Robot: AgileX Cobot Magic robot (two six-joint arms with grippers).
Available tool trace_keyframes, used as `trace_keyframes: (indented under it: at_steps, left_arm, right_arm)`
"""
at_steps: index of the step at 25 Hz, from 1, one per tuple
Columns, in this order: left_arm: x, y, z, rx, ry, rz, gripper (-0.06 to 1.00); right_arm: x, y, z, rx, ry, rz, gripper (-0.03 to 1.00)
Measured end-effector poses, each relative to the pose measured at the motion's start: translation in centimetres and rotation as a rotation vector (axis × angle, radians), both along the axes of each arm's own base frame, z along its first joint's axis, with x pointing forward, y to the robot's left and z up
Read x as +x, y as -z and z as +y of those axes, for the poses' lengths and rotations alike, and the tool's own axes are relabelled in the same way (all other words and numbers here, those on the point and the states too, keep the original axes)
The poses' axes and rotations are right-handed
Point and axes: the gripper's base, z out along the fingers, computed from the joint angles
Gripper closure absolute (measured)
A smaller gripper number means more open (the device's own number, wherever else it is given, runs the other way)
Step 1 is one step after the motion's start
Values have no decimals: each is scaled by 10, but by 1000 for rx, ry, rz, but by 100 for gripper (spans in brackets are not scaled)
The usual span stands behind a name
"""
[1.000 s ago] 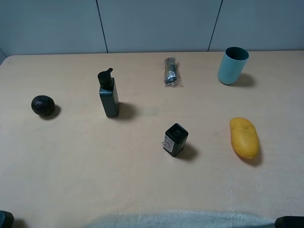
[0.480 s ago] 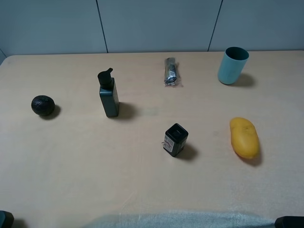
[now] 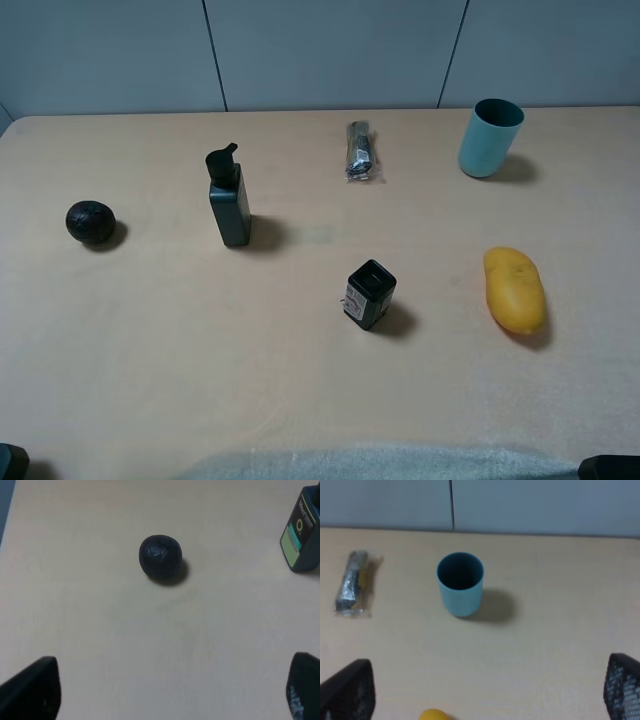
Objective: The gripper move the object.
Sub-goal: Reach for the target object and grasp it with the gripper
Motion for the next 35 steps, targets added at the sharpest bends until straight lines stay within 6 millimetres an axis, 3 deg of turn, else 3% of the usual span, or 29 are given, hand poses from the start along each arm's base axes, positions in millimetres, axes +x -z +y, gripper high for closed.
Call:
trace_keyframes:
  at_steps: [6,23,35]
  left_arm:
    - [0,0,0,0,0,0,4]
    - [0,0,0,0,0,0,4]
    - [0,0,0,0,0,0,4]
  right_arm:
    - [39,-5,2,-5,-1,89,27]
    - [130,8,8,-12,-8,284,27]
    - [194,40,16,29,-28,412,27]
